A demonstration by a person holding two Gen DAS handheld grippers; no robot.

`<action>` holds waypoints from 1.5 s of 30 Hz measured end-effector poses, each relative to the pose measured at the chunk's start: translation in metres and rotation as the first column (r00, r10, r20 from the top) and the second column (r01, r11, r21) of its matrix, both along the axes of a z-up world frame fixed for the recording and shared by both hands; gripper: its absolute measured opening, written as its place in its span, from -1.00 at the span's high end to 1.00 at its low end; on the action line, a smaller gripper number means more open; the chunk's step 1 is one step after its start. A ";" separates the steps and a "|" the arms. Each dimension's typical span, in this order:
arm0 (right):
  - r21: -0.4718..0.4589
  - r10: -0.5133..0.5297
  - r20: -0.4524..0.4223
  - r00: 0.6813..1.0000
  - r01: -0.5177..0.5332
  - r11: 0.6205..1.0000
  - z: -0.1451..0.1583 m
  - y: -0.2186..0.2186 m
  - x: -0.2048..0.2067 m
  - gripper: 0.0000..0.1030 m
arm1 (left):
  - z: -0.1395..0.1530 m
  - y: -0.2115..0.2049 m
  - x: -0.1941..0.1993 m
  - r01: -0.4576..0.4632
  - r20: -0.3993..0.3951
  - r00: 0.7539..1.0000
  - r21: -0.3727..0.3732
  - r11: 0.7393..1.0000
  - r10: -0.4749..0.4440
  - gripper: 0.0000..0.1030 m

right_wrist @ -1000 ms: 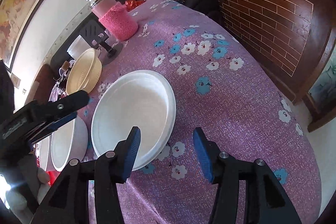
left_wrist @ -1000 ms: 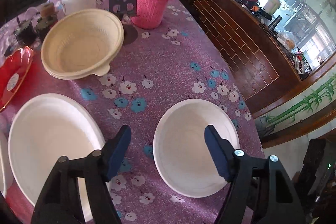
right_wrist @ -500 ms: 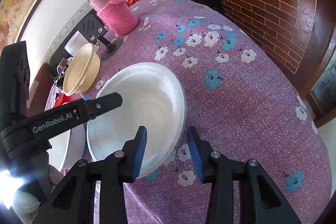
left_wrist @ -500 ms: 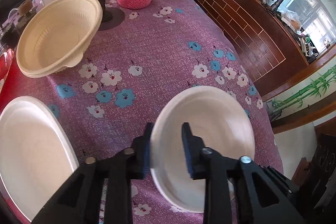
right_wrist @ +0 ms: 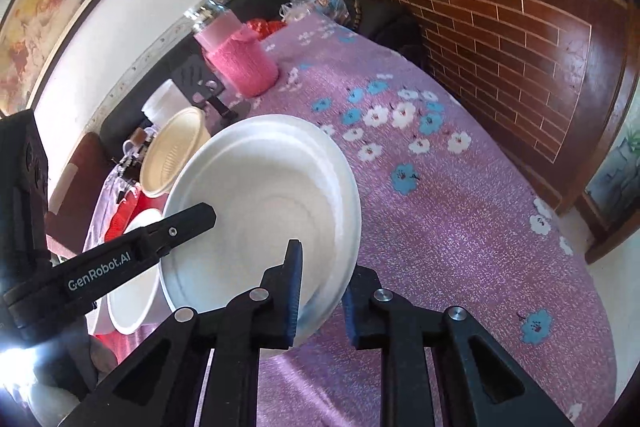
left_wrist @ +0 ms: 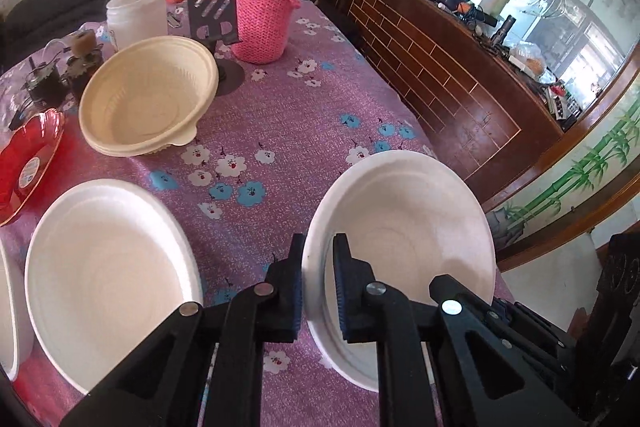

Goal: Organize plates and bowls

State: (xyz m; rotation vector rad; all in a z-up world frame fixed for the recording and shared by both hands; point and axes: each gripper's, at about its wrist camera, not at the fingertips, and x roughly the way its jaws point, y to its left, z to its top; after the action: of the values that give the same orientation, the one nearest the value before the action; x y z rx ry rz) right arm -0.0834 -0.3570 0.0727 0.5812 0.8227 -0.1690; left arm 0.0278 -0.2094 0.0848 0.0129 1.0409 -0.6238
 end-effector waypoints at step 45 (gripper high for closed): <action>-0.139 0.715 -0.101 0.692 -0.721 0.679 -0.006 0.481 0.093 0.62 | -0.026 0.508 -0.078 -0.779 -0.010 0.615 -0.165 0.605 0.789 0.75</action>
State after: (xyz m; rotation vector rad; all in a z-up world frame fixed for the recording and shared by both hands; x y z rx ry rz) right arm 0.0100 0.1244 0.0670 0.0541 1.0115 0.4840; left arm -0.0499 0.2987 0.0591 -0.5464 0.8169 0.1252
